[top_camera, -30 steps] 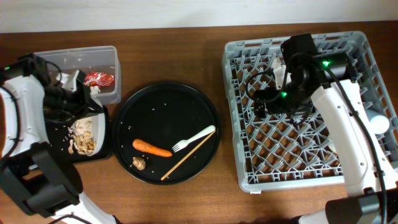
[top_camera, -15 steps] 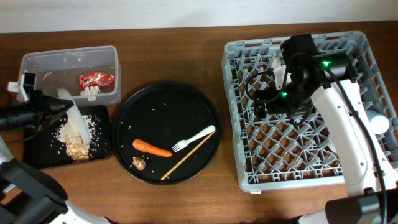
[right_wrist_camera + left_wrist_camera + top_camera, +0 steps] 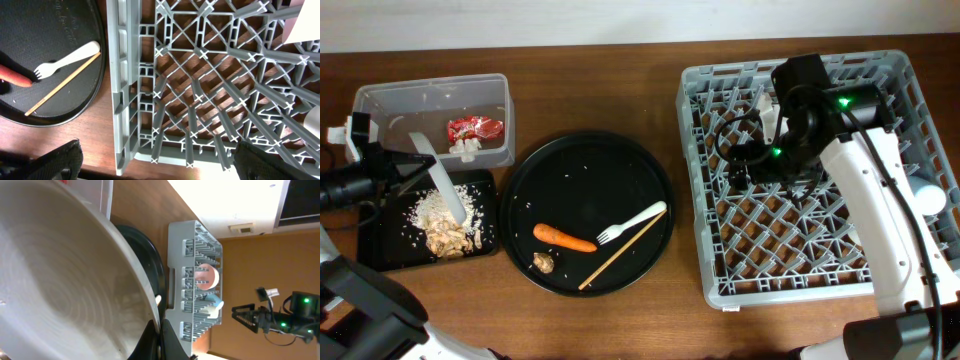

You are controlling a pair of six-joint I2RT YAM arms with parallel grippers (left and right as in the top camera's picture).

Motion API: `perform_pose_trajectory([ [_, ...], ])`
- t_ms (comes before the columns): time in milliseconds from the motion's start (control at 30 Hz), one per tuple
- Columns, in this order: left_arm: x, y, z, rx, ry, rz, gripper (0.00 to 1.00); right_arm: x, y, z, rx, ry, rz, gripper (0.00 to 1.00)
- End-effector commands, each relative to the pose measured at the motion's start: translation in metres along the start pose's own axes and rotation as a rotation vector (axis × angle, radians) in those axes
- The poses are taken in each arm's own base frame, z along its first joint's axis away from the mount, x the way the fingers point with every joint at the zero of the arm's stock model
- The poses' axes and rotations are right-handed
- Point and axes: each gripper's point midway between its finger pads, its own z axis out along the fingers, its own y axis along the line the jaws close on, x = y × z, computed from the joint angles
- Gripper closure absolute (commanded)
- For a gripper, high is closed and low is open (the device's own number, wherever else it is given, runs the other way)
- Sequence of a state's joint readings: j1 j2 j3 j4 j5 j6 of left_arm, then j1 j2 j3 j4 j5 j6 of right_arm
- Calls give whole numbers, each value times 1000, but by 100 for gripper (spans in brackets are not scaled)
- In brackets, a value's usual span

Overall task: Sort waste into correct bins and load items into the dishwasher rack
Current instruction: 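Tilt the plate over the black tray to dump rice and shells, then carry the emptied plate back over the platter with the left gripper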

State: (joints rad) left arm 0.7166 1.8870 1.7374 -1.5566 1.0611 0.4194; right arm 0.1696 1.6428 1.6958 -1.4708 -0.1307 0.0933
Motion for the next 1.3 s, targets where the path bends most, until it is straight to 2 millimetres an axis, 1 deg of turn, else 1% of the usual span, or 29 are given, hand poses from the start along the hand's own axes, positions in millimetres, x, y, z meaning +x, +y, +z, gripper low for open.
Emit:
perform_pose_trajectory([
  [0,-2,-14,-8,74,-34,-23,100,2,-5,1,14,10,2,0],
  [33,-2,-21,-9,111,-41,-28,100,2,-5,1,14,10,2,0],
  [67,-5,-30,-13,166,-74,-3,100,2,-5,1,14,10,2,0],
  [133,-4,-33,-18,191,-86,-43,100,2,-5,1,14,10,2,1],
  [333,-6,-29,-23,185,-102,-34,100,2,-5,1,14,10,1,0],
  [433,-5,-13,-21,99,-78,8,100,2,-5,1,14,10,6,0],
  [467,-3,-22,-21,148,-81,-55,100,2,-5,1,13,10,9,0],
  [500,-7,-34,-25,204,-113,-53,100,2,-5,1,14,10,9,0],
  [533,-13,-29,-26,181,-134,19,100,2,-5,1,14,10,9,0],
  [567,-10,-21,-24,152,-106,-76,100,2,-5,1,14,10,9,0],
  [600,-5,-29,-25,184,-99,-105,100,2,-5,1,14,10,9,1],
  [633,-10,-28,-26,170,-121,-14,100,2,-5,1,13,10,9,0],
  [667,-12,-20,-25,137,-121,-14,100,2,-5,1,13,10,9,0],
  [700,-10,-21,-24,145,-109,-55,100,2,-5,1,14,10,9,0],
  [767,-3,-26,-22,152,-89,-29,100,2,-5,1,13,10,9,0],
  [833,3,-28,-16,138,-55,-18,100,2,-5,1,13,10,9,0],
  [867,7,-32,-10,120,-25,1,100,2,-5,1,14,10,9,0],
  [900,16,-45,7,112,36,47,100,2,-5,1,14,10,9,0],
  [967,28,-59,28,101,112,107,100,2,-5,1,14,10,9,0],
  [1033,51,-74,72,63,266,232,100,2,-5,1,14,10,9,0],
  [1067,63,-79,90,34,333,269,100,2,-5,1,14,10,9,0],
  [1100,81,-81,116,-50,430,318,100,2,-5,1,14,10,9,0],
  [1167,109,-73,157,-299,554,419,100,2,-5,1,13,10,9,0],
  [1233,123,-71,180,-452,581,497,100,2,-5,1,14,10,9,0],
  [1267,136,-71,201,-558,575,555,100,2,-5,1,14,11,9,0],
])
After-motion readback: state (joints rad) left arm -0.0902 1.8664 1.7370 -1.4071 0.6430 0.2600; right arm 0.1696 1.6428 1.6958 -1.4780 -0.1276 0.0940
